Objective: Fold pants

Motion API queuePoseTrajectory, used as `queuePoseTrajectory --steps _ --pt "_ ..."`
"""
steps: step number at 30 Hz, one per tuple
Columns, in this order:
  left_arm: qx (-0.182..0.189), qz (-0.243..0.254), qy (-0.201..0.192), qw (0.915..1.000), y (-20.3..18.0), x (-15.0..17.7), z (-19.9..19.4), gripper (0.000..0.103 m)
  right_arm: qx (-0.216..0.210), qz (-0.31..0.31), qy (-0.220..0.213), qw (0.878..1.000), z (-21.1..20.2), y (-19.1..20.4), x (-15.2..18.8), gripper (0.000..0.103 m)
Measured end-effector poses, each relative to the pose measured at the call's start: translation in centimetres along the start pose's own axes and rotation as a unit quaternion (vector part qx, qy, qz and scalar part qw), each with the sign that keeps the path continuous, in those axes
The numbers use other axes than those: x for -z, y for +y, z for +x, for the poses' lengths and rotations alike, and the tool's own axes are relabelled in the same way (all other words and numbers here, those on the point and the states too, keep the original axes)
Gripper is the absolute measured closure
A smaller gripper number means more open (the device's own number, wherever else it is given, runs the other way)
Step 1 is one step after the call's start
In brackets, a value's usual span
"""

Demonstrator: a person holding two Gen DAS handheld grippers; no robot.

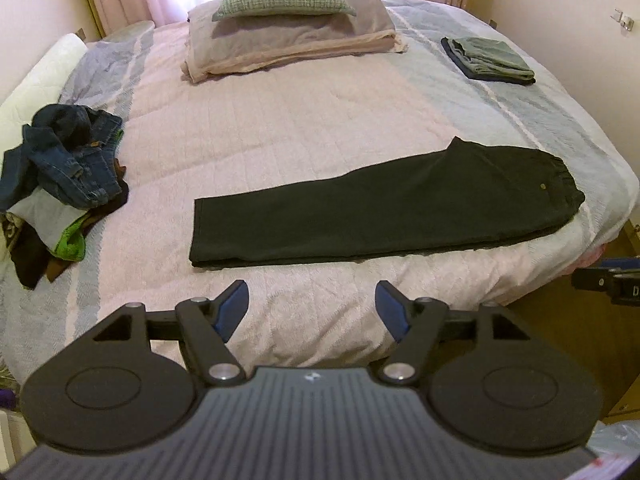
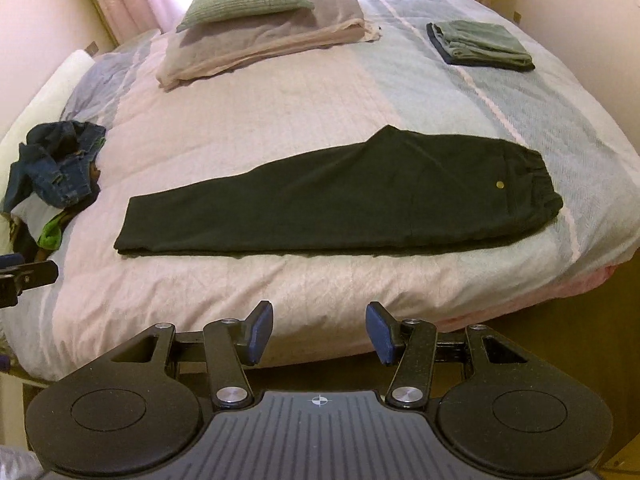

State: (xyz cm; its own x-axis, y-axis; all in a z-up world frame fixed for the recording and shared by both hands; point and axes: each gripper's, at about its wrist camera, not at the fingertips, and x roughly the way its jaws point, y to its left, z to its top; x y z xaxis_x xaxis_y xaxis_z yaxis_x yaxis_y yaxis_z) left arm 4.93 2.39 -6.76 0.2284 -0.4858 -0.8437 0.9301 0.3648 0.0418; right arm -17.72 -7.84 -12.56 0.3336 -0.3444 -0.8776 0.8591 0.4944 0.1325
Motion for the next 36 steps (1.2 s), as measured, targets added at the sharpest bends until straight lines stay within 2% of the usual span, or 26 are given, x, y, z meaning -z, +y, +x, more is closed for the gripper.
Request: queuePoseTrajectory --steps 8,13,28,36 --pt "-0.011 -0.007 -0.007 0.9999 -0.8 -0.3 -1.2 0.036 -0.01 -0.036 -0.008 0.999 -0.7 0.5 -0.6 0.054" --pt "-0.012 -0.011 -0.009 0.9998 -2.2 -0.8 -0.9 0.036 -0.016 -0.045 -0.008 0.999 -0.7 -0.6 -0.9 0.054" --pt "-0.014 -0.007 -0.01 0.9998 -8.8 -3.2 0.9 0.035 -0.019 -0.038 -0.01 0.999 -0.7 -7.2 -2.7 0.054" --pt "-0.009 -0.062 0.01 0.998 -9.8 -2.2 3.6 0.035 -0.02 -0.033 0.002 0.999 0.4 -11.3 -3.3 0.054"
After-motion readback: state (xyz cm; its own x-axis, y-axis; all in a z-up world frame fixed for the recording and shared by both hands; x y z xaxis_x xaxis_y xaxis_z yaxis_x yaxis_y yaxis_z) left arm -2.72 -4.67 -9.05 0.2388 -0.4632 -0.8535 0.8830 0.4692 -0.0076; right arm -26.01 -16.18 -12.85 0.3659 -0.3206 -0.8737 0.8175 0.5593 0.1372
